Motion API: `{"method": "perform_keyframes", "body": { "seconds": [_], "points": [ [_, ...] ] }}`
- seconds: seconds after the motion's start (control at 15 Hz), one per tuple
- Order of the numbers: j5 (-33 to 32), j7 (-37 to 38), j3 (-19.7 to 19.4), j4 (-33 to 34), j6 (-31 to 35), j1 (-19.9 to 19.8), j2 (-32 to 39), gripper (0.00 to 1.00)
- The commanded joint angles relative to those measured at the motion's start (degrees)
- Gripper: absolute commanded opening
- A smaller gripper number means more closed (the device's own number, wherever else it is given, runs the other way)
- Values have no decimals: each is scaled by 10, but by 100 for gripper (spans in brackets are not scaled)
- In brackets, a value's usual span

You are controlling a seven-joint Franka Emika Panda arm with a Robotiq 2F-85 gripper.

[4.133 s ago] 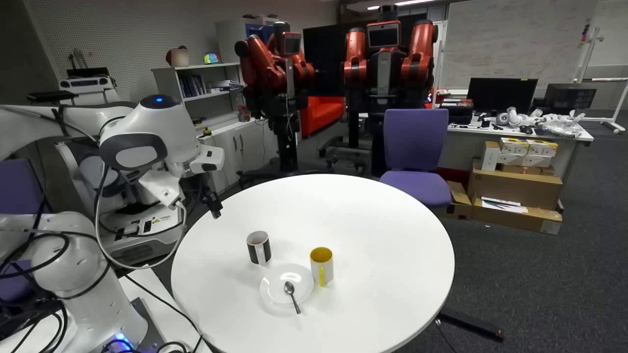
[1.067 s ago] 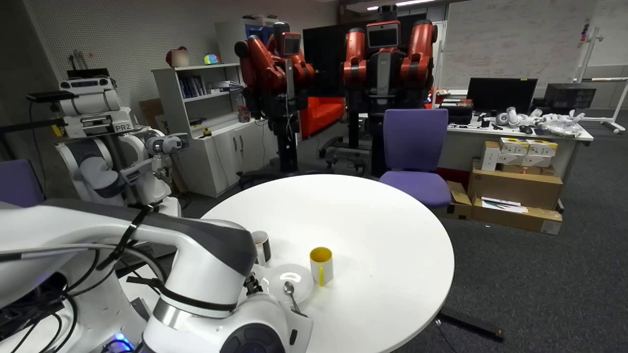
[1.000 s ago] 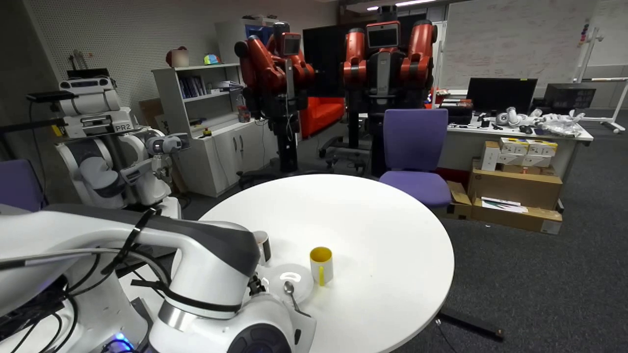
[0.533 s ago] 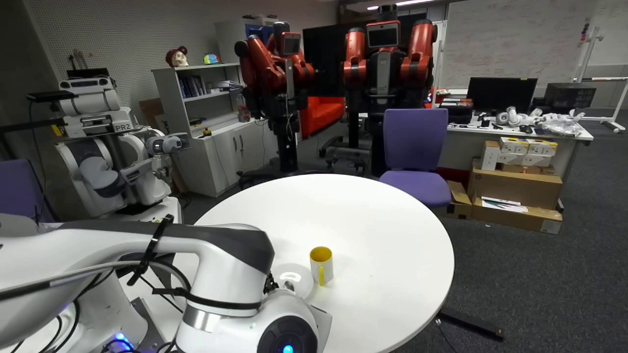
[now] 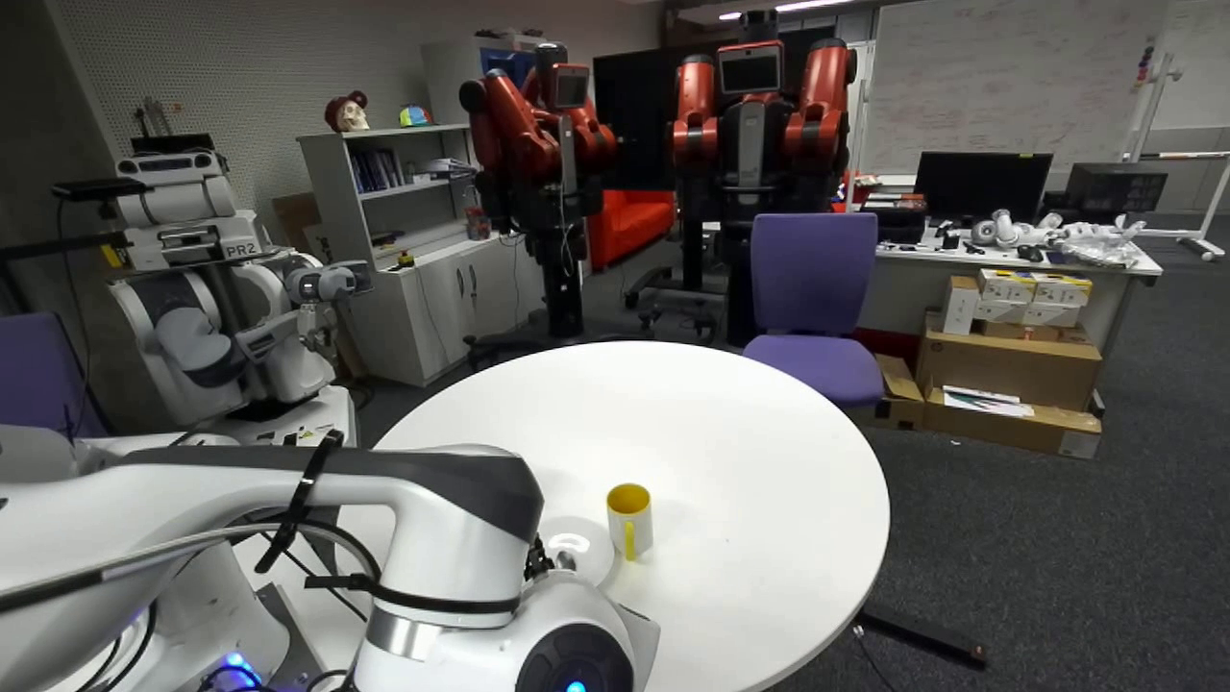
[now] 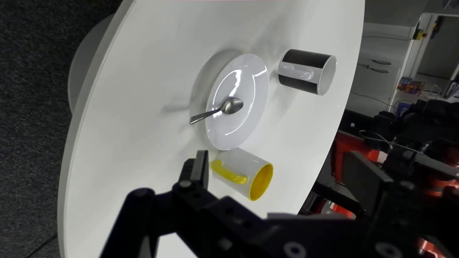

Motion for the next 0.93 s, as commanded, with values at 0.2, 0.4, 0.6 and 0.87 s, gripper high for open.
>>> {"method": "perform_keyframes", "body": {
  "seconds": [0.2, 0.4, 0.6, 0.87],
  "points": [
    [-34, 21, 18, -9, 5, -10, -25, 100],
    [-41, 30, 7, -6, 11, 7, -36, 100],
    [-46, 47, -5, 6, 22, 25, -59, 100],
    [-58, 69, -19, 14, 50, 45, -85, 100]
  ]
}}
